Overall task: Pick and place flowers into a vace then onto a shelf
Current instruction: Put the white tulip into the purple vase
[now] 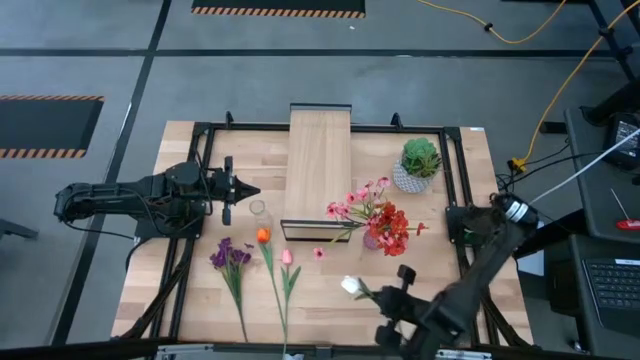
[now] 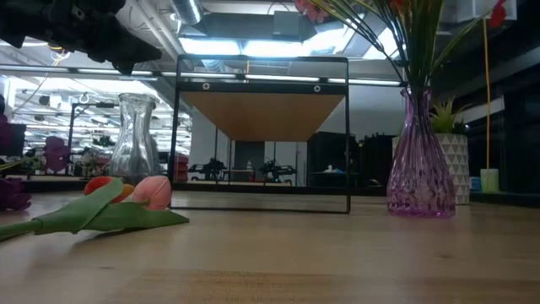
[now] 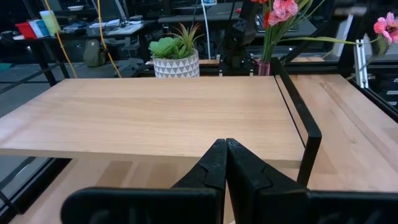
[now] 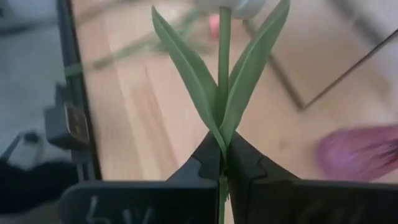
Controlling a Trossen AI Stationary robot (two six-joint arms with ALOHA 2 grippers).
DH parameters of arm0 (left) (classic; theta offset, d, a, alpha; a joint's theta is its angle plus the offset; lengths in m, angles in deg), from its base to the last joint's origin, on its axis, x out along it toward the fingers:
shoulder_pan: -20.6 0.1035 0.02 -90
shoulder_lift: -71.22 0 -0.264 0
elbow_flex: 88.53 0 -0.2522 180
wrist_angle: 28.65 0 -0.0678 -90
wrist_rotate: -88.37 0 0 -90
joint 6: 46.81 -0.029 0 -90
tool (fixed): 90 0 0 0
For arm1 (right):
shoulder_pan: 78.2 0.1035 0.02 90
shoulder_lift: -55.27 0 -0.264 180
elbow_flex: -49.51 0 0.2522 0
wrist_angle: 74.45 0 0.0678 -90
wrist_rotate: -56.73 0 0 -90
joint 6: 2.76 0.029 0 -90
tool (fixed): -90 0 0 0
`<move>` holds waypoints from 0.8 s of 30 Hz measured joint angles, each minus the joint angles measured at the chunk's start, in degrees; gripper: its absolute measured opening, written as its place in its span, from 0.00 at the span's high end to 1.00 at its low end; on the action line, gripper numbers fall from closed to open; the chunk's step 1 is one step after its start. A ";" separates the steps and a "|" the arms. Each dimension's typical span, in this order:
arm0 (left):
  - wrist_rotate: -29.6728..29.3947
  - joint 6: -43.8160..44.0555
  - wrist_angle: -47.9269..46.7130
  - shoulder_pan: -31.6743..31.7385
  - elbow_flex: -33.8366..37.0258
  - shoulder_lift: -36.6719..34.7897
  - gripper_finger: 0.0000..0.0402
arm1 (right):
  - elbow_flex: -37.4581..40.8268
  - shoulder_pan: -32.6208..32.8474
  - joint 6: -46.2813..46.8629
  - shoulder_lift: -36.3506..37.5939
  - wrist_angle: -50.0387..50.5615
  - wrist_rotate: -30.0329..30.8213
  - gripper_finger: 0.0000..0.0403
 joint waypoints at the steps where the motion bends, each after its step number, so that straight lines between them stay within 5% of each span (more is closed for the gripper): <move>1: -0.01 0.00 0.00 0.01 0.00 -0.01 0.99 | 0.00 0.83 -0.09 0.44 0.16 2.79 0.99; 12: 0.00 0.00 0.02 0.01 0.01 -0.01 0.99 | 0.07 3.68 -2.75 1.55 5.09 23.68 0.99; 24: 0.00 0.00 0.11 0.01 0.01 -0.01 0.99 | 0.11 3.19 -6.87 10.99 8.45 24.23 0.99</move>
